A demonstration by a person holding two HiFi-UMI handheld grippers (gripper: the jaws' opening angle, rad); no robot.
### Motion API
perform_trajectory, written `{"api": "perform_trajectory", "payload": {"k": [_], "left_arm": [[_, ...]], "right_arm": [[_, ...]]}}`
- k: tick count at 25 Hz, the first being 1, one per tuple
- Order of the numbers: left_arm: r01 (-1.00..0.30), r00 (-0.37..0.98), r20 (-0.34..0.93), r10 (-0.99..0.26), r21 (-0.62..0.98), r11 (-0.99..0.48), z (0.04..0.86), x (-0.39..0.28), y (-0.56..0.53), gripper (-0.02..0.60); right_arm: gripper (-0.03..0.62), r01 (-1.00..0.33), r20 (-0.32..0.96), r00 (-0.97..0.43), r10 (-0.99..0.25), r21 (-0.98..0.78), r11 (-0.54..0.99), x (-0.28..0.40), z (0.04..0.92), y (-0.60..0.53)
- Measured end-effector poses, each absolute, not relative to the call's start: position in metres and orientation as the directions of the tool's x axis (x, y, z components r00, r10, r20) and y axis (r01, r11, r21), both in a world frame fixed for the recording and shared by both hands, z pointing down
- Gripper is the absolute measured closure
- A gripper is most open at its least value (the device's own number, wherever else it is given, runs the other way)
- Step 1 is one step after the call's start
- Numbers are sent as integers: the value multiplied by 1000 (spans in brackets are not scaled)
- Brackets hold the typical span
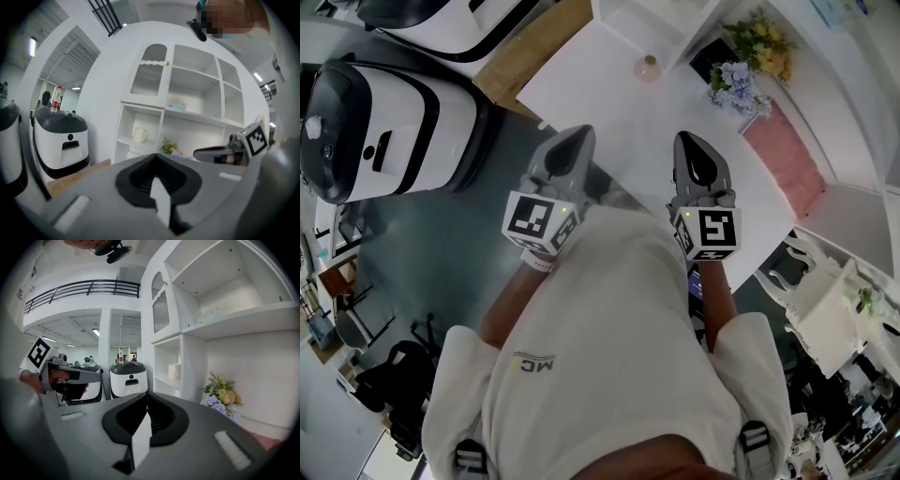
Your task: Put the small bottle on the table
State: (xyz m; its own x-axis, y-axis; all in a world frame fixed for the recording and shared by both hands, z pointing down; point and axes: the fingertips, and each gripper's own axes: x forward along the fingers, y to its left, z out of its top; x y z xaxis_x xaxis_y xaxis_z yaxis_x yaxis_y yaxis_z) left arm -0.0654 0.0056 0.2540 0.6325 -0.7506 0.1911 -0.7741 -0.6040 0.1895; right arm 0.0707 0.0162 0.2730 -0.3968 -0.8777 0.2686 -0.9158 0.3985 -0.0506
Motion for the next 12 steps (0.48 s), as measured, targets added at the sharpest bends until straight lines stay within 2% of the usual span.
{"api": "perform_trajectory", "payload": {"k": [12], "left_arm": [[-776,630,197,-751,190,-601,258,-63,7,581]], "right_arm": [[592,-916,270,-398,-877,-57,398,75,278,16]]}}
